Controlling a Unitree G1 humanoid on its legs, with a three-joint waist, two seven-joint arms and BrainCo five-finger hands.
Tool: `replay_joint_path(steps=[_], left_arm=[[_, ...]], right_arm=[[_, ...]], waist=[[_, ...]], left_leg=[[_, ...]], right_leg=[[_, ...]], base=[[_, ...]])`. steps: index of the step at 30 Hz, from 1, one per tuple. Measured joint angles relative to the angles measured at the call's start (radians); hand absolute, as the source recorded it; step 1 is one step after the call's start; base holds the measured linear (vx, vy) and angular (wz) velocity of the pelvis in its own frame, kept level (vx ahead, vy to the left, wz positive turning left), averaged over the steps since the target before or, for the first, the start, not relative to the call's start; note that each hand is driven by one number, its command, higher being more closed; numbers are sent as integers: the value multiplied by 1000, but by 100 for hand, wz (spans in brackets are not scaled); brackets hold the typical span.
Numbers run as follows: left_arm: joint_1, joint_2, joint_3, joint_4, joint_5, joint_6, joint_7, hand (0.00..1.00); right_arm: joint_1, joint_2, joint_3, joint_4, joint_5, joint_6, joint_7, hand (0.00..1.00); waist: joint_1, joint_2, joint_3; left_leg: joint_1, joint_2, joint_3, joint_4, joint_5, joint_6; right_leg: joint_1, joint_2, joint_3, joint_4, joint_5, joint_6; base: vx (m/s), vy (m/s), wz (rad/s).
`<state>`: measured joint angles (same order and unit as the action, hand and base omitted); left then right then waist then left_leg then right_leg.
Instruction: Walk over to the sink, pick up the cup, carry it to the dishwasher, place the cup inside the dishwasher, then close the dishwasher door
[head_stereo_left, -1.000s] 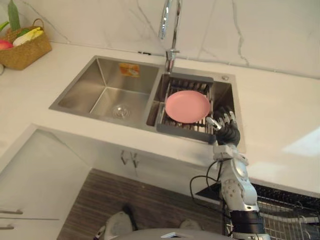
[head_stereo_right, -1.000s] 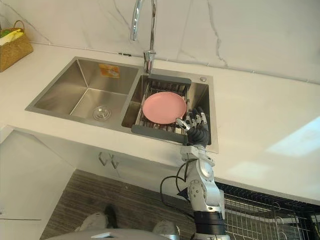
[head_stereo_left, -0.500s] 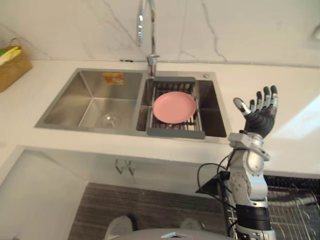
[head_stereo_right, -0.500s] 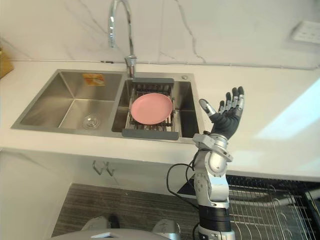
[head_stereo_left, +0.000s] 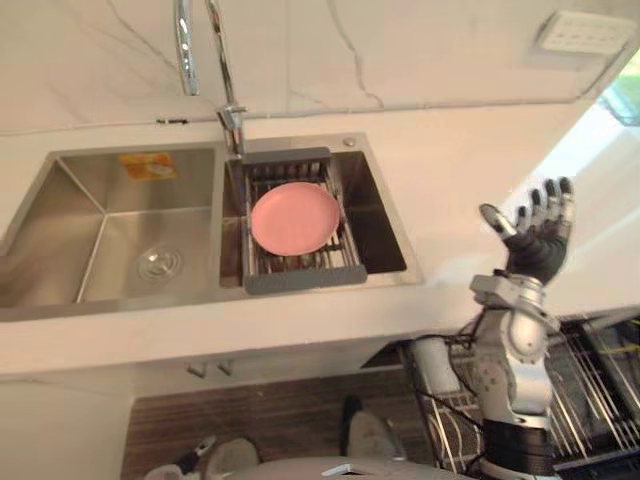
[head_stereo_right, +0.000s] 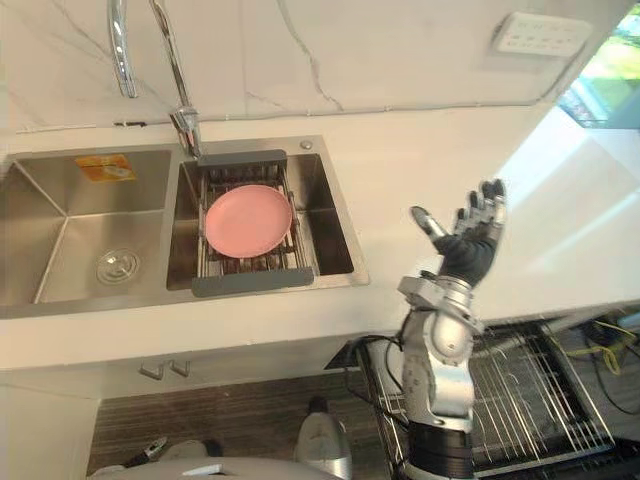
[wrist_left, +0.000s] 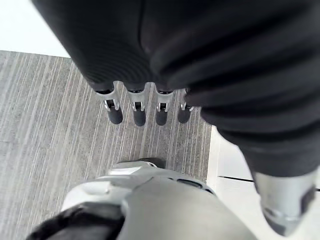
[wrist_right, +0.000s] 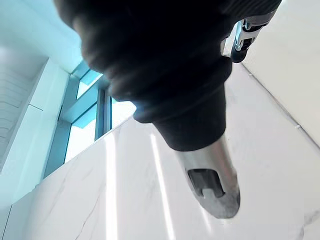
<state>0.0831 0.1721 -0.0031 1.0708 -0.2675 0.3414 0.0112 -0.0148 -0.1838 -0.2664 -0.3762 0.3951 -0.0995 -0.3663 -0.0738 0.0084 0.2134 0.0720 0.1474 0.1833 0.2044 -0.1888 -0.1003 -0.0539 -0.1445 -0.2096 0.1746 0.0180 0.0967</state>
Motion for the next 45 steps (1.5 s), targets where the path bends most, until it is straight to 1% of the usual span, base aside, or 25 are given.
replay_joint_path(steps=[2, 6, 11, 14, 15, 16, 17, 18, 19, 20, 21, 22, 23, 24, 25, 26, 28, 30, 31, 35, 38, 39, 42, 43, 45], left_arm=[[6, -8, 0, 2, 0, 1, -5, 0], [9, -14, -3, 2, 23, -14, 3, 0], [9, -10, -18, 3, 36, -30, 10, 0], [10, -12, -18, 2, 36, -22, 31, 0], [11, -12, -17, 3, 36, -17, 36, 0], [15, -13, -13, 3, 34, -14, 47, 0], [18, -14, -6, 3, 34, -14, 51, 0], [19, -28, 10, 14, 31, -13, 51, 0], [18, -30, 22, 22, 28, -14, 51, 0], [22, -35, 43, 17, -7, -13, 57, 0], [33, -43, 68, 9, -33, -12, 71, 0], [35, -50, 91, 8, -36, -11, 73, 0], [46, -51, 98, 7, -26, -9, 68, 0], [51, -64, 95, 7, 1, -11, 57, 0], [52, -72, 93, 9, 12, -13, 49, 0], [51, -66, 85, 10, 39, -15, 39, 0], [50, -53, 79, 10, 48, -15, 29, 0], [49, -39, 75, 10, 75, -16, 20, 0], [49, -36, 67, 10, 75, -16, 19, 0], [50, -31, 31, 7, 75, -19, 28, 0], [52, -27, 8, 7, 75, -33, 29, 0], [53, -25, -1, 6, 75, -36, 29, 0], [59, -19, -11, 1, 75, -49, 29, 0], [60, -16, -18, 0, 75, -52, 28, 0], [62, -8, -22, 0, 75, -73, 28, 0]], right_arm=[[9, 0, -13, -1, 10, -3, 17, 0], [21, 6, -12, -3, 22, -4, 43, 0], [22, 10, -11, -4, 44, -4, 59, 0], [24, 17, -11, -4, 52, -4, 62, 0], [28, 17, -11, -5, 52, -4, 65, 0], [34, 17, -9, -6, 55, -3, 74, 0], [35, 15, -8, -6, 64, -3, 78, 0], [42, 12, -6, -5, 75, -3, 81, 0], [43, 15, -6, -3, 79, -2, 81, 0], [43, 11, -2, -1, 83, -1, 81, 0], [33, 1, 12, -1, 83, -1, 86, 0], [25, 3, 16, 0, 83, -1, 91, 0], [13, 5, 19, 1, 85, -4, 98, 0], [-1, -8, 16, 1, 86, -7, 102, 0], [-4, -20, 13, 1, 86, -8, 103, 0], [4, -14, 6, 6, 86, -2, 98, 0], [8, -13, 9, 5, 88, -1, 96, 0], [9, -12, 8, 5, 95, 1, 94, 0], [9, -10, 8, 5, 95, 8, 94, 0], [10, 19, 8, 5, 95, 23, 94, 0], [14, 25, 8, 5, 94, 50, 100, 0], [19, 27, 11, 4, 94, 70, 107, 0], [49, 27, 12, 4, 100, 130, 170, 0], [55, 27, 14, 5, 92, 140, 188, 0], [61, 19, 30, 6, -25, 152, 273, 0]], waist=[[-1, 8, -1], [16, 10, -2], [19, 2, 0], [19, 3, -1], [17, 3, -3], [16, 8, -6], [16, 12, -9], [15, 25, -16], [12, 27, -15], [11, 37, -10], [15, 50, 1], [19, 46, 9], [28, 42, 6], [18, 63, -4], [12, 78, -6], [7, 62, -10], [5, 37, -5], [-1, 7, 5], [0, 4, 3], [1, 4, 1], [0, 3, 1], [0, 2, -1], [-1, -8, -6], [-1, -11, -8], [1, -26, -12]], left_leg=[[9, 8, -17, -33, 18, -9], [24, 22, -33, -78, 48, -24], [35, 12, -46, -87, 57, -24], [36, 7, -49, -100, 53, -6], [35, 11, -30, -103, 46, -1], [34, 35, 33, -91, 43, 2], [26, 50, 60, -67, 36, 8], [-11, 74, 73, 27, 19, 0], [-51, 91, 87, 115, 18, 5], [-125, 130, 83, 310, 9, 25], [-163, 160, 56, 457, 19, 26], [-178, 168, 52, 509, 29, 30], [-167, 156, 58, 465, -16, 29], [-154, 136, 67, 304, 45, 41], [-148, 129, 62, 242, 59, 21], [-80, 69, 76, 109, 65, 0], [-49, 26, 92, 36, 99, 9], [-3, -32, 107, -76, 155, 24], [11, -45, 112, -107, 170, 26], [36, -62, 123, -161, 190, 25], [52, -64, 138, -202, 209, 23], [60, -64, 144, -217, 216, 21], [84, -64, 150, -265, 238, 18], [87, -64, 152, -276, 245, 16], [83, -60, 159, -284, 252, 12]], right_leg=[[19, 12, -25, -23, 2, -5], [39, 25, -54, -31, -5, -16], [76, 20, -58, -50, -6, -13], [84, 13, -71, -54, -13, -8], [86, 10, -77, -54, -24, -10], [86, 11, -81, -54, -36, -7], [87, 14, -82, -54, -43, -4], [94, 20, -81, -62, -51, -5], [101, 21, -84, -70, -52, -4], [130, 34, -89, -77, -45, -13], [180, 35, -83, -92, -39, -16], [205, 31, -82, -99, -36, -8], [227, 11, -77, -102, -40, 0], [225, 7, -70, -100, -46, 21], [223, 9, -67, -103, -54, 32], [224, -29, -50, -119, -46, 42], [224, -60, -47, -133, -31, 52], [222, -100, -47, -146, -13, 70], [221, -108, -46, -147, -12, 71], [210, -113, -35, -143, -12, 72], [196, -109, -23, -140, -12, 72], [192, -107, -19, -139, -12, 72], [187, -99, -15, -140, -14, 71], [184, -97, -14, -139, -14, 71], [168, -92, -5, -135, -14, 71]], base=[[50, -101, 32], [37, -67, 21], [10, 5, 21], [-10, 3, 19], [8, -30, 16], [11, -29, 16], [64, -46, 15], [58, 8, 20], [88, -20, 23], [94, 22, 13], [115, 25, -2], [124, 93, -21], [85, 117, -25], [66, 120, -19], [94, 190, -11], [97, 161, -6], [85, 108, -4], [48, 95, 2], [42, 71, 0], [27, 34, -7], [1, 2, -13], [-8, -4, -13], [-19, -5, -6], [-26, -9, -5], [-26, -7, -9]])
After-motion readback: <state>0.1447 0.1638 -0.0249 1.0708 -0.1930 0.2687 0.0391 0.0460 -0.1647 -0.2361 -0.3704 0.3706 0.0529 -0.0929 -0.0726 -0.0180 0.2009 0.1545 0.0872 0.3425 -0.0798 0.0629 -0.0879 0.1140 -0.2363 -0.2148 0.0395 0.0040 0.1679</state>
